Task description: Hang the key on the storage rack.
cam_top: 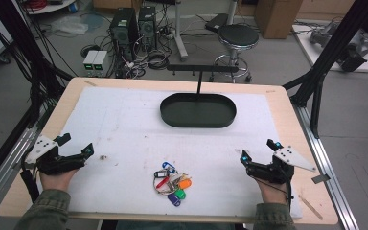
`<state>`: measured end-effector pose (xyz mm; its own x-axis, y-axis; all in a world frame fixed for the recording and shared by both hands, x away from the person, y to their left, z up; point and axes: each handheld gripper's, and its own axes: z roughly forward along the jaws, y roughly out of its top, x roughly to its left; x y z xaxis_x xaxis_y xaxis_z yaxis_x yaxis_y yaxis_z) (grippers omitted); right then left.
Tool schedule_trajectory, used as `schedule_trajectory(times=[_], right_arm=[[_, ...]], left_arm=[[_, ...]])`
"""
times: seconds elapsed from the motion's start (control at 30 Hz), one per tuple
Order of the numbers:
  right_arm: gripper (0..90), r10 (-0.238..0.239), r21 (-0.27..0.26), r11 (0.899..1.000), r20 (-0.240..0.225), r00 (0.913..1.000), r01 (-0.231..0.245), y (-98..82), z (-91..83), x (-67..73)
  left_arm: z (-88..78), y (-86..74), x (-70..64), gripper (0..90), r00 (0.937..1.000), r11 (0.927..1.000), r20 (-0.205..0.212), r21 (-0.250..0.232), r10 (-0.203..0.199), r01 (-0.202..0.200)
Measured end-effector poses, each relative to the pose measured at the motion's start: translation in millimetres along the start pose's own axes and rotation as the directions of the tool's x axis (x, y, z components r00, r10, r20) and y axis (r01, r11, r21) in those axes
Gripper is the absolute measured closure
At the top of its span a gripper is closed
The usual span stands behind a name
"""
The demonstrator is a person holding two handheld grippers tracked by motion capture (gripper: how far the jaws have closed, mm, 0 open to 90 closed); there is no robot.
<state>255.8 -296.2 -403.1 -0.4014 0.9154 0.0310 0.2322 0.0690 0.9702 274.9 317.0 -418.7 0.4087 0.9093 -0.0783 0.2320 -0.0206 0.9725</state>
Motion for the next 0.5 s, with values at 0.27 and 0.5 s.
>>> schedule_trajectory(times=[0.27, 0.5], right_arm=[[0.4, -0.003, 0.007, 1.0, -0.005, 1.0, 0.003, 0.0, 1.7, 1.7], [0.4, -0.015, 0.024, 1.0, -0.026, 0.9995, 0.016, 0.7, 4.5, 7.4]], left_arm=[[-0.6, -0.2, 0.4, 3.9, 1.0, 1.0, 0.0, -0.004, -0.007, 0.007], [0.4, -0.4, 0.4, 3.9, 0.9999, 1.0, 0.01, 0.002, -0.007, 0.007]])
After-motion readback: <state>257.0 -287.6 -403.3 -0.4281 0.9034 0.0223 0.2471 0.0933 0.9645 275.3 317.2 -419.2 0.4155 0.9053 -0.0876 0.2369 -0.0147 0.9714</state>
